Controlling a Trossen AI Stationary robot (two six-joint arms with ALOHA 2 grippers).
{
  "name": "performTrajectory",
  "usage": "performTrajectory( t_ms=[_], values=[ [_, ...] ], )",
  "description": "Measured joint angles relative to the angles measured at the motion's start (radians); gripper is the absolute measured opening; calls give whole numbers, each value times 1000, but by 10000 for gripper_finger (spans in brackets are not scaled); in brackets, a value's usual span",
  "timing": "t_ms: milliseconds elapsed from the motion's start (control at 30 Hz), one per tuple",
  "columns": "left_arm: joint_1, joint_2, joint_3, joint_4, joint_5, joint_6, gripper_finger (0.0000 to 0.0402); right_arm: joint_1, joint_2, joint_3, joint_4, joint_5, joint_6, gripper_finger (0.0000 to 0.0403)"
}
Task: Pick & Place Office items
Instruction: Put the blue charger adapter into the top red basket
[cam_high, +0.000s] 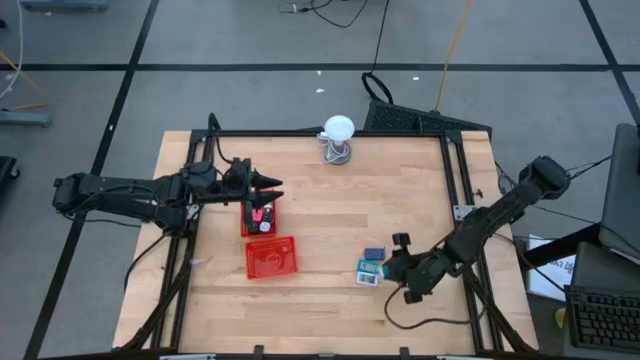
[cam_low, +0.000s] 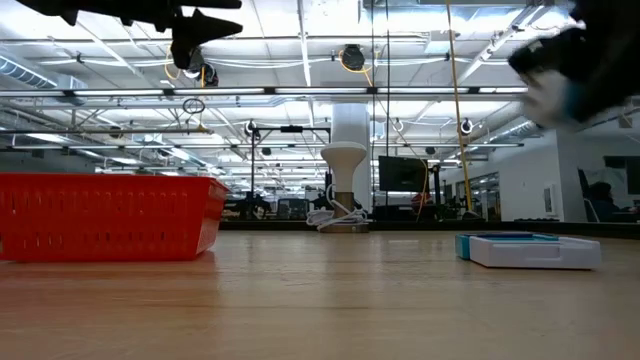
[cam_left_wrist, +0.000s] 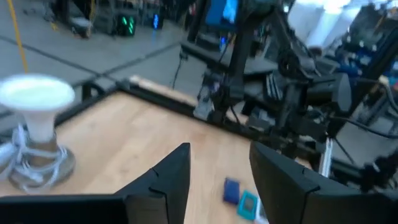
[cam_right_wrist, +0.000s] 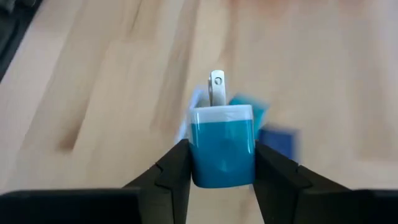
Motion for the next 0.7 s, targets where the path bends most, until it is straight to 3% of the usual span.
performTrajectory(
  t_ms=[133, 233, 433, 600, 700],
  values=[
    [0, 0, 0, 24, -19, -14, 182, -21, -60, -17, 86, 162, -111, 125],
    [0, 0, 0, 24, -41, -43, 190, -61, -73, -60, 229, 207, -208, 125],
    [0, 0, 0, 21, -65, -47, 202, -163, -74, -176, 542, 203, -363, 125],
    [-15, 24, 0, 27, -49, -62, 203, -254, -82, -239, 631, 192, -407, 125],
    [-48, 104, 1, 60, -38, -62, 199, -325, -81, -253, 653, 117, -408, 125]
  ],
)
